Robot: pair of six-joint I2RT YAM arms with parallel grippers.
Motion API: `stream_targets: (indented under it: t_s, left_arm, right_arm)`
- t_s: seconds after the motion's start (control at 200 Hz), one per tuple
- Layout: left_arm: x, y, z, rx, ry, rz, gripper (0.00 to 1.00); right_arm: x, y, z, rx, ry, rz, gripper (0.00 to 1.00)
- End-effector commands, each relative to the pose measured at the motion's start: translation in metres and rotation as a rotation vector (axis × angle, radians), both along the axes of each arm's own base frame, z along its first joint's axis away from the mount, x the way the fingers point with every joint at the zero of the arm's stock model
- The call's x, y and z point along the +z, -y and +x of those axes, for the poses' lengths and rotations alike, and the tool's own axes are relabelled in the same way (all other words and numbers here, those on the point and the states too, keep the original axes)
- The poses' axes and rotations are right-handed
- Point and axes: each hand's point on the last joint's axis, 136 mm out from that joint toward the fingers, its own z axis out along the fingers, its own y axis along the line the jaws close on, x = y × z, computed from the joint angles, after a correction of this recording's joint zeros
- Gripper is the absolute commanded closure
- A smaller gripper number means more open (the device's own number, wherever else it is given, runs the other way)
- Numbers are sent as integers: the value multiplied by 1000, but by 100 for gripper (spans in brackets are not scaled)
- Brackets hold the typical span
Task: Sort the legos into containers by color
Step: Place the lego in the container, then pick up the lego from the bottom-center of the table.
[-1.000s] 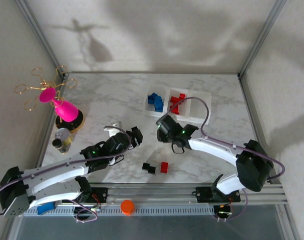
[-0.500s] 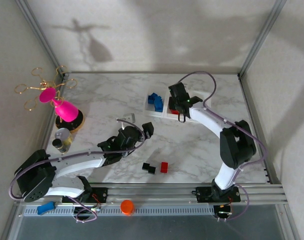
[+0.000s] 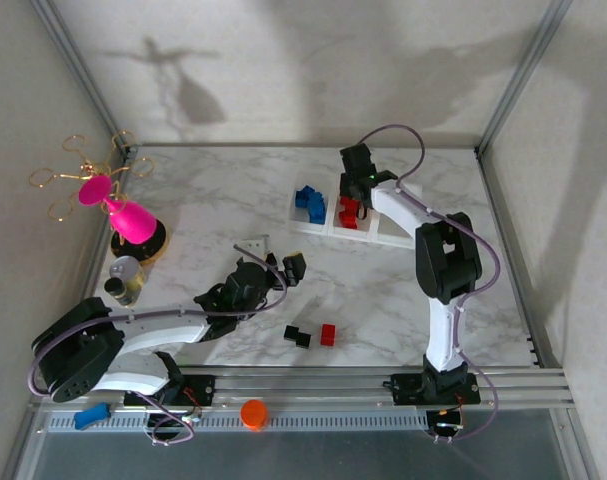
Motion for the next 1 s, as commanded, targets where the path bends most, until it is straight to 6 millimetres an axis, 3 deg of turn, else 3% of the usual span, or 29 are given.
stream_targets:
  t_s: [0.0,0.155,0.26,0.41,0.551,0.776,0.991]
  left_arm:
    - [7,4,2,-24,40,-16,0]
    - [8,5,1,-29,37,-28,0]
    - [6,5,-1,-33,31,-37,0]
    - [5,5,0,-36,31,-35,0]
    - [8,5,-1,-37,41,-18,0]
    - [16,4,-6,2,27,-28,0]
    - [-3,16,-23,-4,-118,-12,0]
  right_arm:
    - [-8,-1,9,12,-19,2,50]
    - [-17,-3,13,15,-31,0,45]
    - [-9,-5,13,17,-20,10,39]
    - [21,-9,4,35,15,40,37]
    - [55,-14,-18,59,63,58,35]
    - [71,-22,-92,117,39,127,31]
    - [44,-12,-182,134,-73,140,28]
